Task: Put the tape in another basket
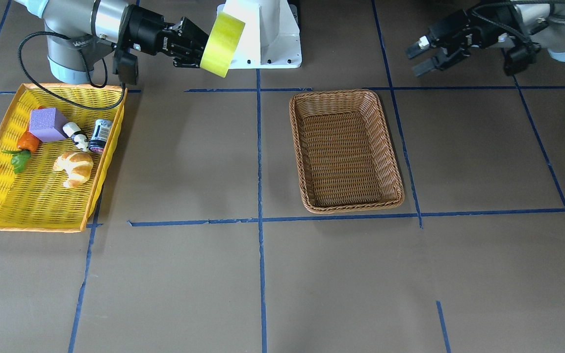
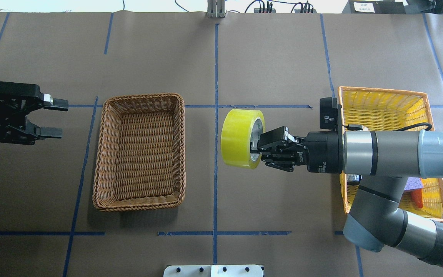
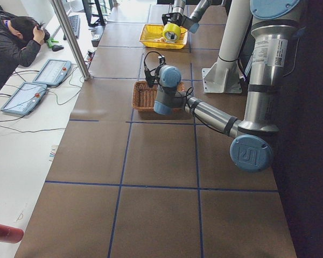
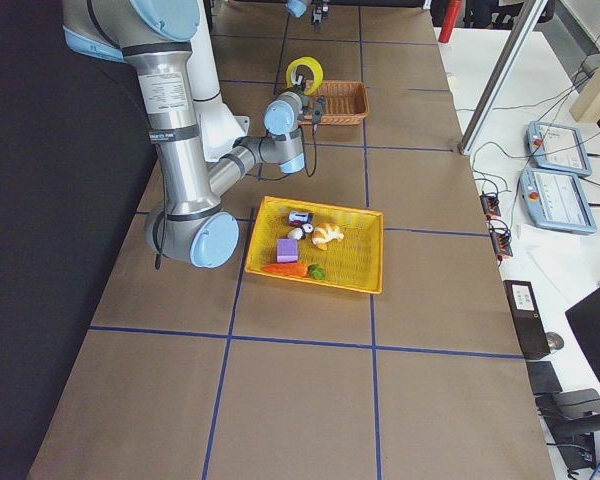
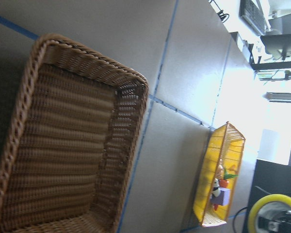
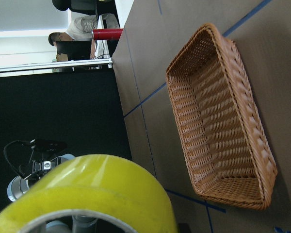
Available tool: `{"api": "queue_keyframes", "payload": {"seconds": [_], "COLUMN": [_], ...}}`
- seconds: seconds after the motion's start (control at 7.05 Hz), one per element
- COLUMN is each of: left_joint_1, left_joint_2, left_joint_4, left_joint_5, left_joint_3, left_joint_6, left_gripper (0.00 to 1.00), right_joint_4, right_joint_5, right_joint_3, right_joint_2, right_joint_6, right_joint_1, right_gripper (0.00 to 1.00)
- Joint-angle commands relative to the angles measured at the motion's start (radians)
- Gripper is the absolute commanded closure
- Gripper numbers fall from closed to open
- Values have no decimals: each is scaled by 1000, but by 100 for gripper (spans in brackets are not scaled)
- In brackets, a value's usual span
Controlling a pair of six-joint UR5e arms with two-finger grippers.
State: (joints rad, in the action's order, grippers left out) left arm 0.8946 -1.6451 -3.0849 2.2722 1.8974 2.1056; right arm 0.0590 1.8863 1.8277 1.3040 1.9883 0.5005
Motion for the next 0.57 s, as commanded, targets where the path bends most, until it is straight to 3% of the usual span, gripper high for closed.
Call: {"api": "queue_keyframes", "payload": {"seconds": [0.0, 0.43], "left_joint_1": [-144, -250], "left_joint_2": [-74, -199], "left_joint_4": [-92, -92], "left_joint_5": [-120, -193], "left_joint_3": [0, 3], "left_joint_6": [88, 152], "left_gripper": [0, 0], "right_joint_4": [-68, -56], "right_joint_5": [-1, -3], "right_joint_3": [4, -4], "right_joint_2": [-24, -90], "right_joint_6": [1, -2], "right_joint_1": [-54, -120], "right_gripper": [99, 99]}}
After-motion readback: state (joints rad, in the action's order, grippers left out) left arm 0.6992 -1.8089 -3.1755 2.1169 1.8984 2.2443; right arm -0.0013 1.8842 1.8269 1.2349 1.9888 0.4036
